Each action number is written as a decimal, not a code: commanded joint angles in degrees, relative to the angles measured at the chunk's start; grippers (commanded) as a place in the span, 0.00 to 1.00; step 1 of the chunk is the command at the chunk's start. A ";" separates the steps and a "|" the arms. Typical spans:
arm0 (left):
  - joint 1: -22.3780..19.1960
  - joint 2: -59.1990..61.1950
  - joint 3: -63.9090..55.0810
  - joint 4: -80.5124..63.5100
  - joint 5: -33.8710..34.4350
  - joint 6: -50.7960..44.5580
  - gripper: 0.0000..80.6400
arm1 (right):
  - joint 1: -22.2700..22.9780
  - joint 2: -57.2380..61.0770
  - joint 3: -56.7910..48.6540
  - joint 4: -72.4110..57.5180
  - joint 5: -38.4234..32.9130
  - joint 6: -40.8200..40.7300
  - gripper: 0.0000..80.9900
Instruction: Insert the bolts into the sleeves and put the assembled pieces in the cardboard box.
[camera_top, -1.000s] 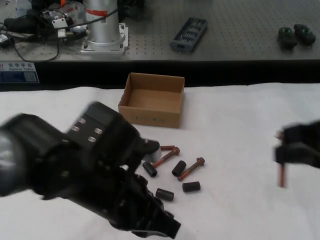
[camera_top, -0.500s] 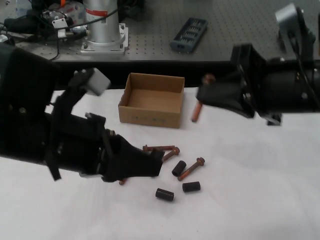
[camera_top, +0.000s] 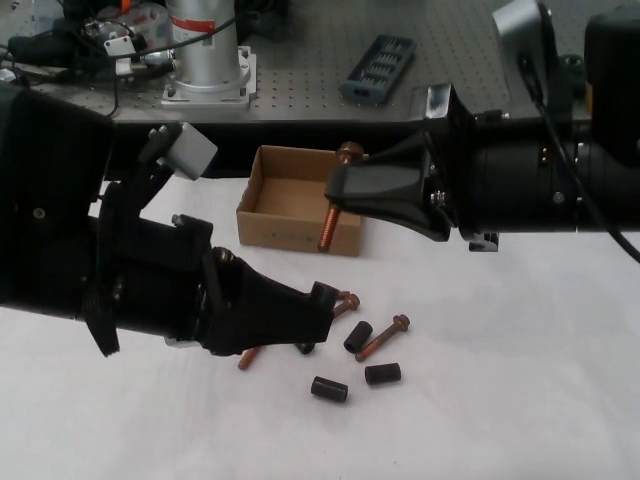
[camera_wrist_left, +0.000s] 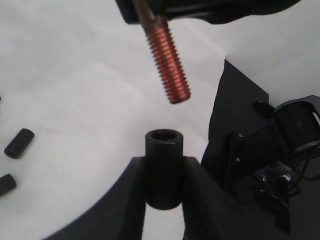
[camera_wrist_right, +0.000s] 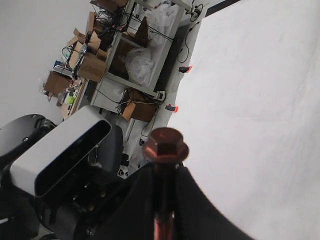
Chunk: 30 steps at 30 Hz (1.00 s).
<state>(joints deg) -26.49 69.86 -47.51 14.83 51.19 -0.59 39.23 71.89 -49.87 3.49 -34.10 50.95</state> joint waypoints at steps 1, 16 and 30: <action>0.17 -0.66 -0.32 -2.71 1.02 -2.12 0.01 | 0.13 0.07 -0.15 -1.27 -0.54 0.08 0.04; 0.17 -2.98 -0.32 -4.72 0.05 -4.70 0.01 | 0.13 0.07 -0.15 -1.27 -0.54 -1.53 0.04; 0.17 -2.97 -0.32 -7.68 -2.55 -4.70 0.01 | 0.26 0.07 -0.15 -0.34 -2.12 -2.15 0.04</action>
<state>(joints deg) -26.49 67.50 -47.51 10.43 50.03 -4.47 39.23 71.89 -49.87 3.28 -34.52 49.27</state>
